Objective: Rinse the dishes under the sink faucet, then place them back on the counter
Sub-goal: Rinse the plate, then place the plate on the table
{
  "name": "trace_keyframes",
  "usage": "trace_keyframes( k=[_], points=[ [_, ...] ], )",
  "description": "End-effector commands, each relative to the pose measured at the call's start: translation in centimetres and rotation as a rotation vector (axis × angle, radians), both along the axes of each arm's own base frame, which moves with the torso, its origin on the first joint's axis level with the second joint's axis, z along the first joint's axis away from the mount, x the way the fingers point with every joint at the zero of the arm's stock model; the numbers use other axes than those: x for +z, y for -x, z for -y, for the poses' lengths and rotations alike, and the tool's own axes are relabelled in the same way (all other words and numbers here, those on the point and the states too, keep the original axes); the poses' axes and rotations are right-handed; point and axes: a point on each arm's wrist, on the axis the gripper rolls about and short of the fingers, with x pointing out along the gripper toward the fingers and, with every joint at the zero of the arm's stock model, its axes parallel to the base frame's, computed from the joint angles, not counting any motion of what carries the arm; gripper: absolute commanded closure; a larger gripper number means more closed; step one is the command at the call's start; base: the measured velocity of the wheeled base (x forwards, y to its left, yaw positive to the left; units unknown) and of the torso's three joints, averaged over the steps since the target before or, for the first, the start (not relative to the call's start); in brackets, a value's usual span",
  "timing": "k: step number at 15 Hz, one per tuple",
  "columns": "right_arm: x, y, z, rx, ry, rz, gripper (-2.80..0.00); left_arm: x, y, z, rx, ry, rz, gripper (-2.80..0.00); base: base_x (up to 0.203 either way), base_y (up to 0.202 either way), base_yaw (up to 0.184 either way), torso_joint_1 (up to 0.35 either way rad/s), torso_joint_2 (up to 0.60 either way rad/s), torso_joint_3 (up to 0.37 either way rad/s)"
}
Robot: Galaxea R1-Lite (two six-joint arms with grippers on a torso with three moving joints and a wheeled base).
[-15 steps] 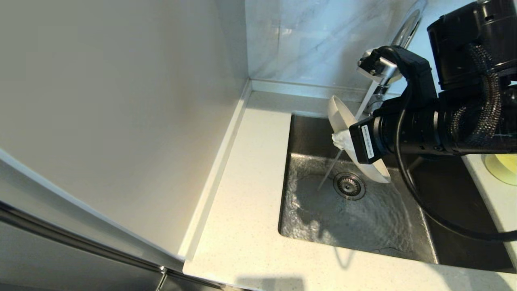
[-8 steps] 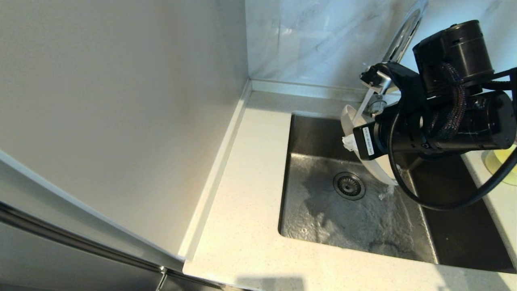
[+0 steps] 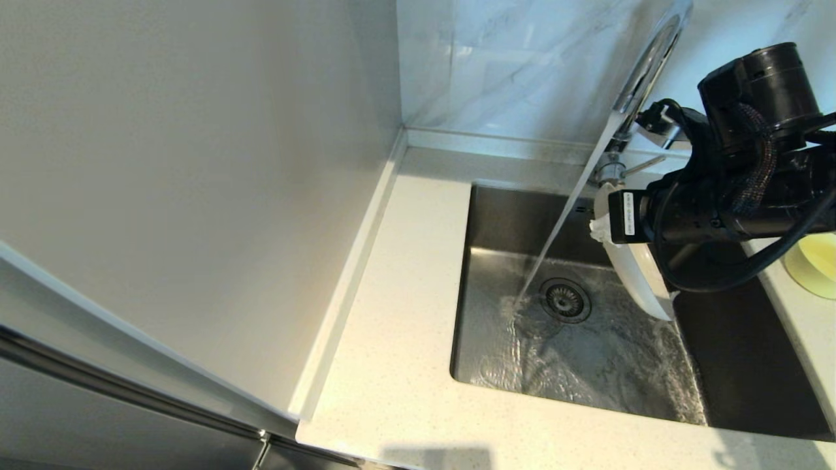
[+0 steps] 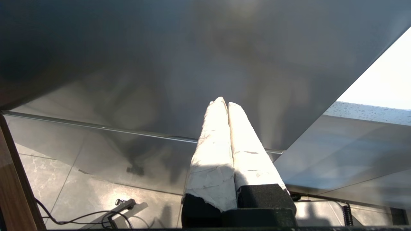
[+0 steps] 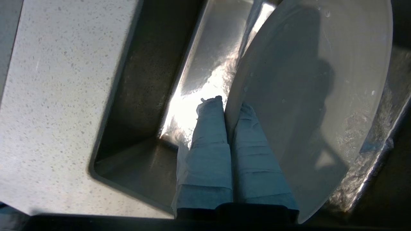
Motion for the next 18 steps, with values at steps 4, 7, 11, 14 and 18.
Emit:
trace_keyframes(
  k=[4,7,11,14,18],
  points=[
    [1.5,1.9,3.5,0.035,-0.246,-0.13,0.0,0.0,0.0,0.0,0.0,0.0,0.0,0.0,0.0,0.0,0.0,0.0,0.0,0.0],
    [3.7,2.7,6.6,0.08,-0.495,-0.206,0.0,0.0,0.0,0.0,0.001,0.0,0.0,0.0,0.0,0.0,0.0,0.0,0.0,0.0],
    [5.2,0.9,8.7,-0.024,-0.799,-0.321,0.0,0.0,0.0,0.0,0.0,0.0,0.0,0.0,0.0,0.0,0.0,0.0,0.0,0.0],
    [5.6,-0.4,8.7,-0.075,-0.899,-0.358,0.0,0.0,0.0,0.0,0.0,0.0,0.0,0.0,0.0,0.0,0.0,0.0,0.0,0.0],
    [6.7,-0.2,8.5,0.04,-0.958,-0.375,0.0,0.0,0.0,0.0,0.0,0.0,0.0,0.0,0.0,0.0,0.0,0.0,0.0,0.0]
  ],
)
